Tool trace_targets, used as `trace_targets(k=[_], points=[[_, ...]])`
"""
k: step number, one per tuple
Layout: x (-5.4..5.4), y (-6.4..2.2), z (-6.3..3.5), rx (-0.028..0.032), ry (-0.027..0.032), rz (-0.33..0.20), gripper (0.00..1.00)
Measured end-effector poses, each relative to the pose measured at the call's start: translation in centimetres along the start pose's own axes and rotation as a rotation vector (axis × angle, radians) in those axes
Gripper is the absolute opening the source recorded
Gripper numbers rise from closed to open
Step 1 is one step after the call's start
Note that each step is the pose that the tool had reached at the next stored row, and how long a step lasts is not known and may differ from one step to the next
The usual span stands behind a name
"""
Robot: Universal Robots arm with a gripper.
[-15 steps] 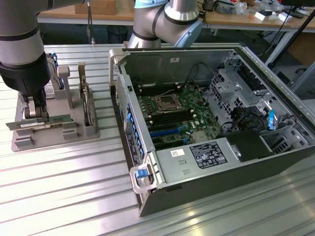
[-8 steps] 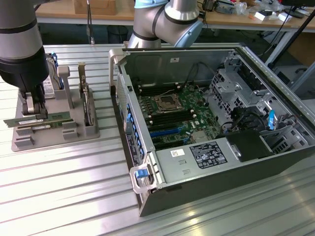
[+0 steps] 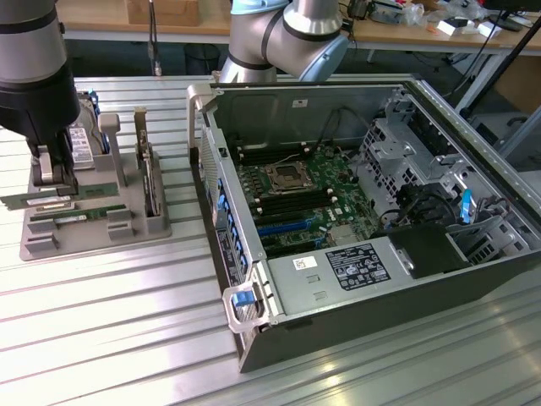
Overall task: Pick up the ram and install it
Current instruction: 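Pick up the ram and move it above insertion slot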
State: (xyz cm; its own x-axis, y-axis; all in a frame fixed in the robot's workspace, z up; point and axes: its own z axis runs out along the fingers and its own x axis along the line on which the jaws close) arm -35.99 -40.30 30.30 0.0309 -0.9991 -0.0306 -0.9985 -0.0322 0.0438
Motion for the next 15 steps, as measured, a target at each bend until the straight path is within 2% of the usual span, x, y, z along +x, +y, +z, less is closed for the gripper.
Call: trace_targets(k=[9, 15], points=[[0.0, 0.06, -1.35, 0.0003, -0.0048, 0.0, 0.12], [-0.1, 0.08, -1.84, 0.0004, -0.006, 0.0, 0.12]])
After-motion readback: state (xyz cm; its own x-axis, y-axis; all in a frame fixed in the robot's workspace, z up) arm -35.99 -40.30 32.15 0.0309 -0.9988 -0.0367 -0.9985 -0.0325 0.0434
